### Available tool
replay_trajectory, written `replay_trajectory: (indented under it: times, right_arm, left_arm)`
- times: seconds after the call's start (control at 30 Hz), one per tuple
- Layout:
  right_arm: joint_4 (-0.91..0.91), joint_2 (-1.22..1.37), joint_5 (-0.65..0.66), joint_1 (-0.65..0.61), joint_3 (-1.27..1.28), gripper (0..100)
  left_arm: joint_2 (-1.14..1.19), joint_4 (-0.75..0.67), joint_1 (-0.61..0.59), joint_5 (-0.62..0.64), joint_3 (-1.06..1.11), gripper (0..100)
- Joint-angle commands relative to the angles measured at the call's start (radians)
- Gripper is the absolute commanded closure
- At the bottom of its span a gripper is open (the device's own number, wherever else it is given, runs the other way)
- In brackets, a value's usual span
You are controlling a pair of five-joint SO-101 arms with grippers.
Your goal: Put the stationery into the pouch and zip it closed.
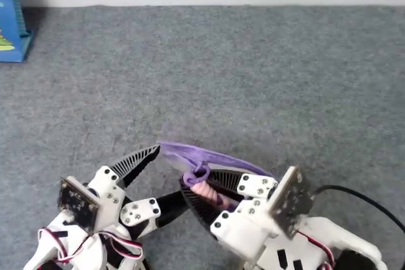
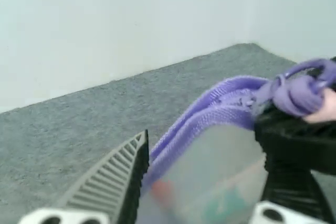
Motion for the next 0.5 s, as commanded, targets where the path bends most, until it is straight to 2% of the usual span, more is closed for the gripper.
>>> replay_trajectory:
  times: [0.0,0.1,0.3,0.47]
  right_arm:
    - [-0.031,0.013,-0.069,0.004,-0.037,99.1]
    - [-0.033,0.013,-0.100,0.001,-0.026,99.1]
    - [-0.027,0.005,-0.101,-0.004,0.015,99.1]
    - [-0.019,0.005,-0.100,-0.097,0.029,99.1]
  left_arm:
    - [-0.011,-0.029,-0.008,0.048,-0.008,66]
    - [-0.011,-0.028,-0.011,0.048,-0.008,66]
    - [-0.011,-0.026,-0.114,0.041,-0.008,68]
    - [-0.011,-0.023,-0.114,-0.020,-0.008,67]
